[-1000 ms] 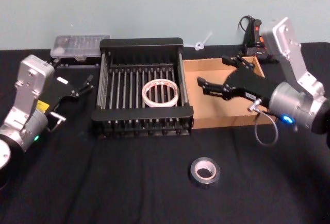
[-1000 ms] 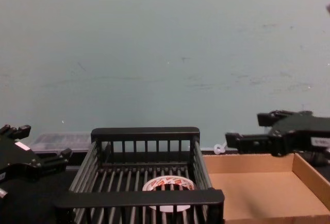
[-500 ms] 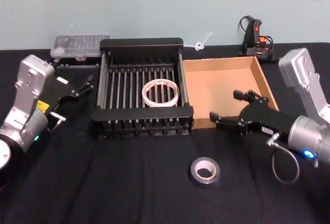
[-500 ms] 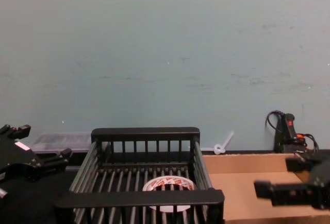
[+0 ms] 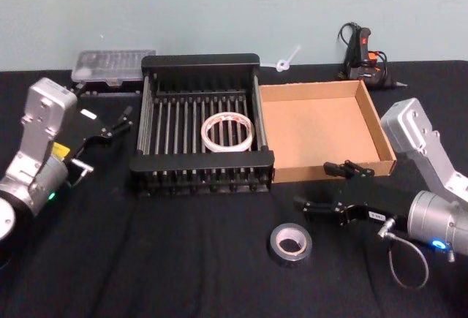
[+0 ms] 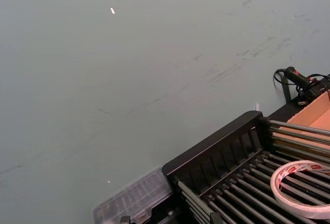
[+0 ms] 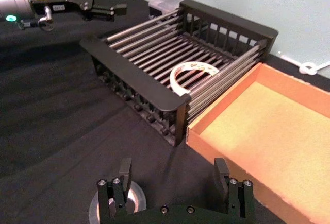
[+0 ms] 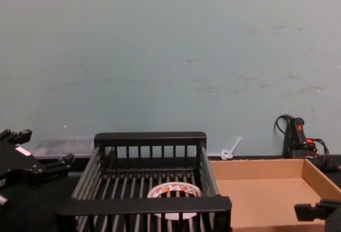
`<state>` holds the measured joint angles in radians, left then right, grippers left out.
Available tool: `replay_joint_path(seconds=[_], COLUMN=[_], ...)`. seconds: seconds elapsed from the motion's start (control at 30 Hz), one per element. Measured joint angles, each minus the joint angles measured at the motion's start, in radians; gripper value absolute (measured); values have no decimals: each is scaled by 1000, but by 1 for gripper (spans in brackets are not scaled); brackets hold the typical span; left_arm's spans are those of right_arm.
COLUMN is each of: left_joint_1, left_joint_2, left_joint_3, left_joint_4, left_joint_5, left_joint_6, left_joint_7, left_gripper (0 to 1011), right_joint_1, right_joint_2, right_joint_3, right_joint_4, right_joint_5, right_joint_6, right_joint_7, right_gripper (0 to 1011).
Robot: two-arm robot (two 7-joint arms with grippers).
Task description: Pick up the white tape and place it into the black box , Pick up the silver tape and place it into the brown box.
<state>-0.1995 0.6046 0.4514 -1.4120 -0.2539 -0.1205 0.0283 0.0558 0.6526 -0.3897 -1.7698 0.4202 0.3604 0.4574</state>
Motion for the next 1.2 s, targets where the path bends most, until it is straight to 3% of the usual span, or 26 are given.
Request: replay_joint_path(seconds=[0.77,1.2], left_joint_1=[0,0], left_joint_2=[0,0], left_joint_3=[0,0], left_joint_4=[0,0], left_joint_5=[0,0], left_joint_6=[0,0], left_joint_7=[0,0], left_gripper=[1001,1002], right_joint_1=[52,66], right_joint_2=[46,65], right_joint_3=[-94,-118], right_joint_4=[27,32], right_joint_5=[-5,-4], right_joint_6=[61,77], right_joint_7=[57,68], right_gripper=[1002,1002])
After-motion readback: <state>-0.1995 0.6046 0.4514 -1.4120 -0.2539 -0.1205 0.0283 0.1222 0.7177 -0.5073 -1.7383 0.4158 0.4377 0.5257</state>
